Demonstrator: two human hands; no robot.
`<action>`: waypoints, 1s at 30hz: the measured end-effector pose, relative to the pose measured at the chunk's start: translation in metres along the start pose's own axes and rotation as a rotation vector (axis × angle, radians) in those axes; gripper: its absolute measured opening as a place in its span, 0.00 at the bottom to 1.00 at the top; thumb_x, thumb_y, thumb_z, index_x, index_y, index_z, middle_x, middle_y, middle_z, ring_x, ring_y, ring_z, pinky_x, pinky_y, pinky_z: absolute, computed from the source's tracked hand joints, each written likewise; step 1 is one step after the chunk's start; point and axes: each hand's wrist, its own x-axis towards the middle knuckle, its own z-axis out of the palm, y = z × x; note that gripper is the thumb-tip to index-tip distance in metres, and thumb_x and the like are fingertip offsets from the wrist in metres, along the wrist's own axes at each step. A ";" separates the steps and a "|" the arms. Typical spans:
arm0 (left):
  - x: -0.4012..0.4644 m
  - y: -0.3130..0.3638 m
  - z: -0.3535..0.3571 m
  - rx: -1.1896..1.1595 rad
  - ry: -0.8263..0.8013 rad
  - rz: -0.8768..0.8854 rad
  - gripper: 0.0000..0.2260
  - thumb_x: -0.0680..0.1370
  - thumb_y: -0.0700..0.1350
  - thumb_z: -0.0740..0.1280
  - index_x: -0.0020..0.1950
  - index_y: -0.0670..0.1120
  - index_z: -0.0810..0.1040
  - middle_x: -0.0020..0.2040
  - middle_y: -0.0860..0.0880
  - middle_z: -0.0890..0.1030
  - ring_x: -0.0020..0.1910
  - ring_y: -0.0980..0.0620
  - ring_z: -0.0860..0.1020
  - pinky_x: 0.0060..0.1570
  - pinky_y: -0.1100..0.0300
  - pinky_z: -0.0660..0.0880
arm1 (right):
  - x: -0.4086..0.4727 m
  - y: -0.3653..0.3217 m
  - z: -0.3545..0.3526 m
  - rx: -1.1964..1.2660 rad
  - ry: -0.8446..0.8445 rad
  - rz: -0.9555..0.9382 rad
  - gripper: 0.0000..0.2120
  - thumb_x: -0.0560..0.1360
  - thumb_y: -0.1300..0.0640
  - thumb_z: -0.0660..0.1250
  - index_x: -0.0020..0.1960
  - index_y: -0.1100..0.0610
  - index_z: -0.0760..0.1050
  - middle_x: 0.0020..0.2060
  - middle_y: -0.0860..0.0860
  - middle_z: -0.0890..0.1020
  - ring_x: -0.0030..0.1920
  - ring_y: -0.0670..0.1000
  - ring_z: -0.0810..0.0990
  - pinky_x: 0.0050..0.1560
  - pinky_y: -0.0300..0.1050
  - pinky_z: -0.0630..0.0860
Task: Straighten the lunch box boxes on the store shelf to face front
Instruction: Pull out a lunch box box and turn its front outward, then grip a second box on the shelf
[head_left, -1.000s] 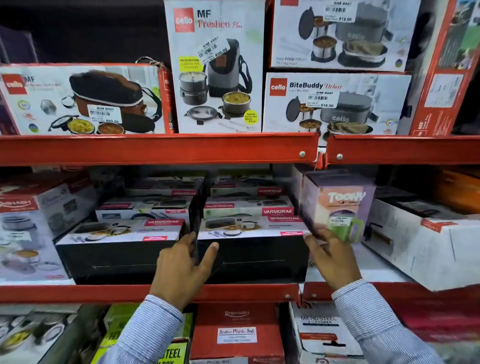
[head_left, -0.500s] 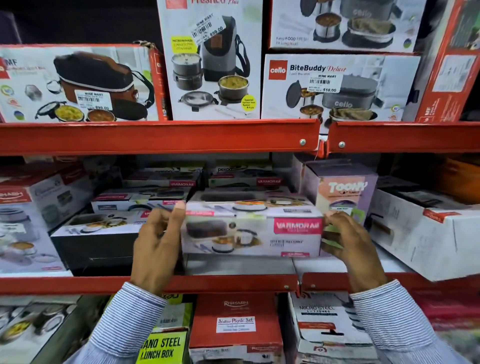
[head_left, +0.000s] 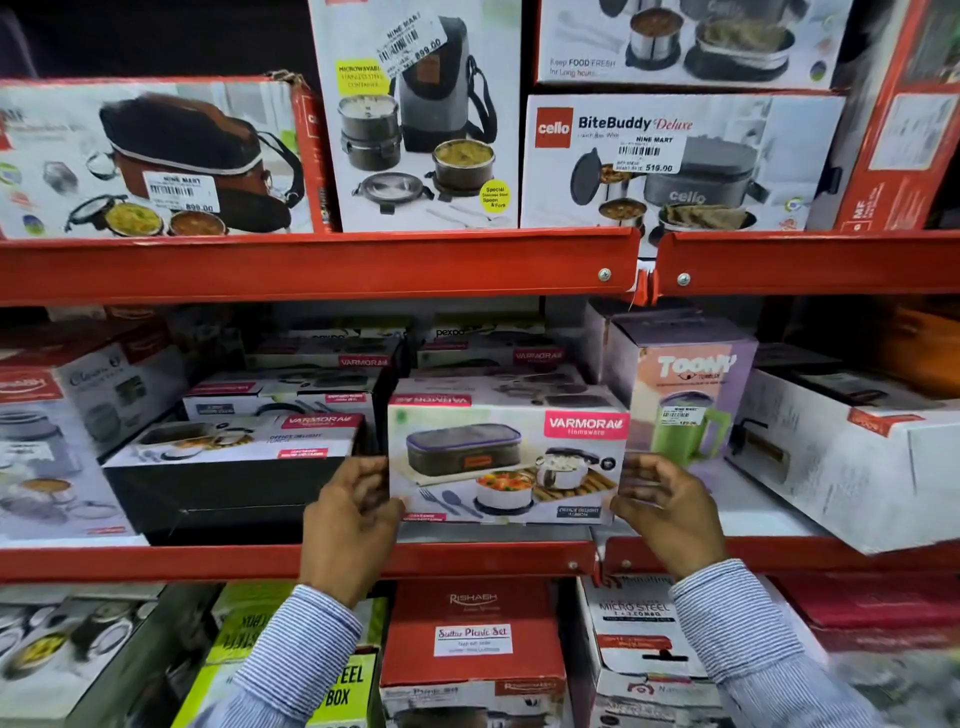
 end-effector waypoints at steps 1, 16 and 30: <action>-0.001 -0.003 0.003 0.004 -0.013 -0.018 0.15 0.72 0.36 0.74 0.57 0.46 0.78 0.46 0.55 0.86 0.43 0.66 0.83 0.42 0.78 0.75 | 0.001 0.003 0.002 -0.005 0.000 0.013 0.20 0.65 0.71 0.75 0.46 0.48 0.77 0.43 0.46 0.84 0.44 0.45 0.84 0.37 0.29 0.77; -0.019 -0.018 -0.016 -0.073 -0.042 -0.103 0.20 0.73 0.39 0.75 0.64 0.46 0.78 0.57 0.53 0.84 0.57 0.58 0.83 0.52 0.73 0.77 | -0.032 -0.001 0.021 -0.142 0.273 -0.172 0.16 0.68 0.64 0.73 0.54 0.55 0.76 0.49 0.54 0.83 0.49 0.56 0.81 0.49 0.52 0.80; 0.013 -0.074 -0.194 0.119 0.329 -0.074 0.18 0.73 0.44 0.75 0.62 0.42 0.79 0.54 0.45 0.84 0.53 0.45 0.82 0.56 0.52 0.77 | -0.078 -0.097 0.209 -0.081 -0.109 -0.265 0.16 0.72 0.53 0.71 0.60 0.50 0.77 0.51 0.47 0.84 0.49 0.45 0.82 0.51 0.41 0.80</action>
